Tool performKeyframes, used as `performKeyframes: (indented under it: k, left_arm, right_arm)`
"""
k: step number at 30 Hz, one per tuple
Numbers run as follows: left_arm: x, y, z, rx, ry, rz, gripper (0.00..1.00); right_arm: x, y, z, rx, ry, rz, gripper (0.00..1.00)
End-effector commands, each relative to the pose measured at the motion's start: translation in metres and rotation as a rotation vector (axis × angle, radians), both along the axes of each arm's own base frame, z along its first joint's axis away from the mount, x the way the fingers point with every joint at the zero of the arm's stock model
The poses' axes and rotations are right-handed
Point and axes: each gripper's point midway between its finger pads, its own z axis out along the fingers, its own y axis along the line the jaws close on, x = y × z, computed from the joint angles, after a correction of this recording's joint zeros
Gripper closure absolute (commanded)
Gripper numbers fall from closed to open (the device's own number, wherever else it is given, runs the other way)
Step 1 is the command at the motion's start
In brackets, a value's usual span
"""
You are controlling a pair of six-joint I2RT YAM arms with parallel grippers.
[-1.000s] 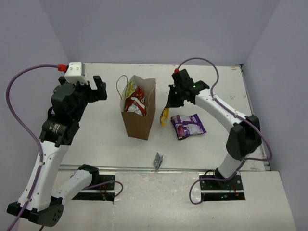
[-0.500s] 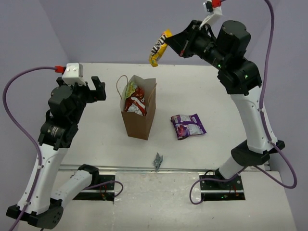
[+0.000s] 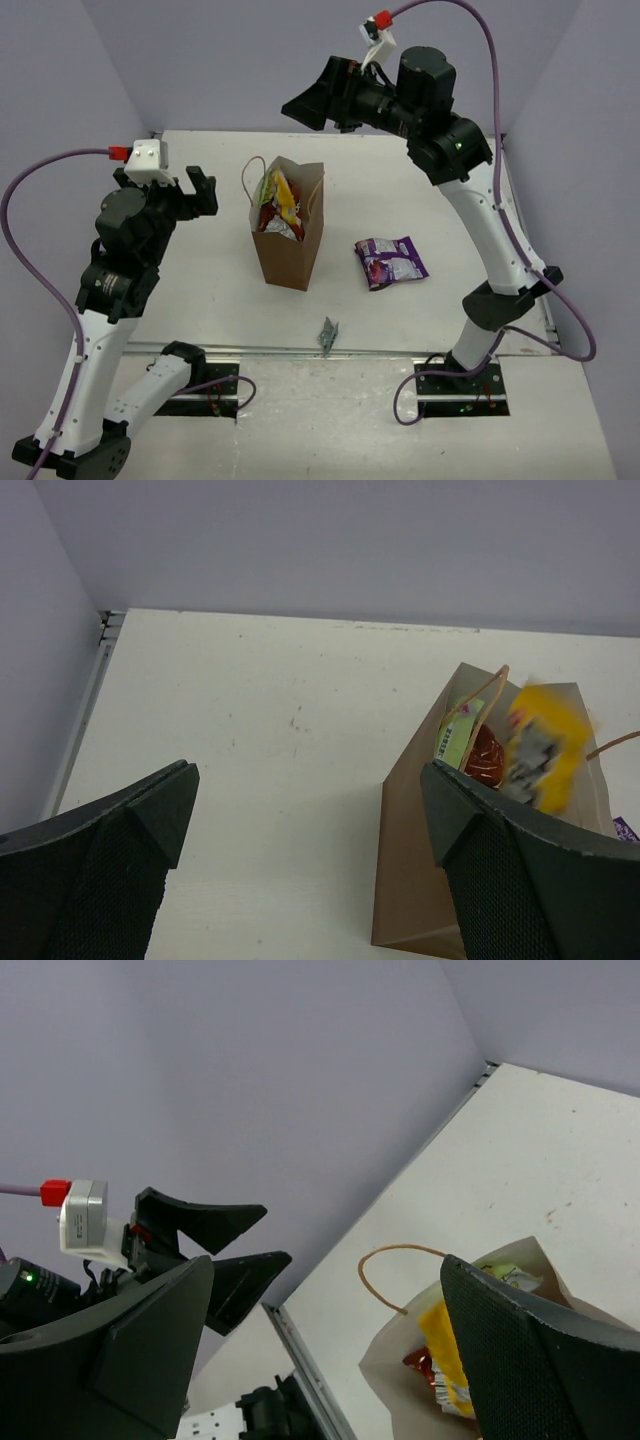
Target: Place the snacks into the paper bag
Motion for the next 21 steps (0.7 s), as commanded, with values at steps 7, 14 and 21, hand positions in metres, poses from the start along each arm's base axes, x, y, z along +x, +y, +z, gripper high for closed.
performKeyframes:
  k: [7, 14, 21]
  left_arm:
    - [-0.002, 0.001, 0.006, 0.009, -0.022, 0.0, 0.0]
    - [0.002, -0.002, 0.004, 0.006, -0.027, -0.006, 0.0]
    - [0.008, -0.006, -0.007, -0.013, -0.03, -0.014, 0.0]
  right_arm:
    - [-0.017, -0.027, 0.037, 0.04, -0.125, -0.078, 0.01]
    - [-0.04, -0.066, -0.055, -0.169, 0.127, -0.175, 0.01]
    - [-0.121, -0.117, -0.221, -0.448, 0.524, -0.142, 0.01]
